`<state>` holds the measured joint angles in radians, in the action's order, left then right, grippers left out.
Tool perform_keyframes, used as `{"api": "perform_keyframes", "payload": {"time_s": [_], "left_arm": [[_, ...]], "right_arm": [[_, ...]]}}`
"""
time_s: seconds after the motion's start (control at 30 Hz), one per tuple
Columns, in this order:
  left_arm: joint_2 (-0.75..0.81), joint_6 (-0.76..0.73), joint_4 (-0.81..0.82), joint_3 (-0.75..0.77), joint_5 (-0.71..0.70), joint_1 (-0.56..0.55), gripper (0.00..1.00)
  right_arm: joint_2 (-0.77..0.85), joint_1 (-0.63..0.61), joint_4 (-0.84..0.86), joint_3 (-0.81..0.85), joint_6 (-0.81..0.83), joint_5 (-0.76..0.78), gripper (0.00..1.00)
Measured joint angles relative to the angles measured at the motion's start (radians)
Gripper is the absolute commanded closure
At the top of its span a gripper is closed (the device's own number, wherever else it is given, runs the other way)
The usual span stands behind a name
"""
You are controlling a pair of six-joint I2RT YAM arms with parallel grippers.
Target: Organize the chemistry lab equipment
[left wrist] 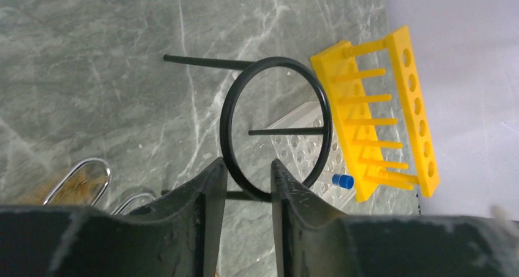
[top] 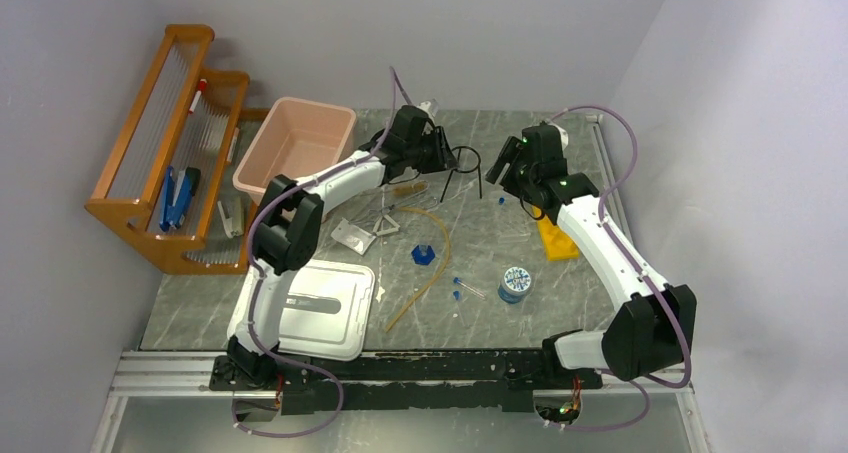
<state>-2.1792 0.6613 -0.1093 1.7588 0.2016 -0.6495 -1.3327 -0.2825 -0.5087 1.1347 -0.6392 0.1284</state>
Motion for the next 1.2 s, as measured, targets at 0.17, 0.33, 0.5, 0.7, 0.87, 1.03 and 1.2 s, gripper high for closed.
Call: {"api": "perform_keyframes", "payload": {"time_s": [0.17,0.33,0.5,0.7,0.87,1.03,1.2], "left_arm": [[-0.039,0.021,0.015,0.030,0.004,0.000,0.74],[-0.069,0.056,0.018,0.073,0.007,0.000,0.94],[-0.101,0.080,0.021,0.114,0.022,0.001,0.95],[-0.103,0.101,0.029,0.115,0.062,0.013,0.95],[-0.085,0.108,0.027,0.116,0.097,0.036,0.95],[0.010,0.112,0.031,0.116,0.149,0.106,0.95],[0.157,0.110,0.037,0.117,0.181,0.203,0.95]], "right_arm": [[0.003,0.000,0.016,0.000,0.008,0.004,0.27],[0.003,0.000,0.025,0.000,0.014,0.004,0.27],[0.002,0.000,0.027,0.000,0.019,0.004,0.27],[0.003,0.000,0.032,0.000,0.027,0.003,0.27],[0.020,0.000,0.030,0.005,0.027,-0.001,0.27],[0.031,0.000,0.029,0.057,0.019,-0.007,0.27],[0.035,0.000,0.045,0.102,-0.002,-0.008,0.27]]}}
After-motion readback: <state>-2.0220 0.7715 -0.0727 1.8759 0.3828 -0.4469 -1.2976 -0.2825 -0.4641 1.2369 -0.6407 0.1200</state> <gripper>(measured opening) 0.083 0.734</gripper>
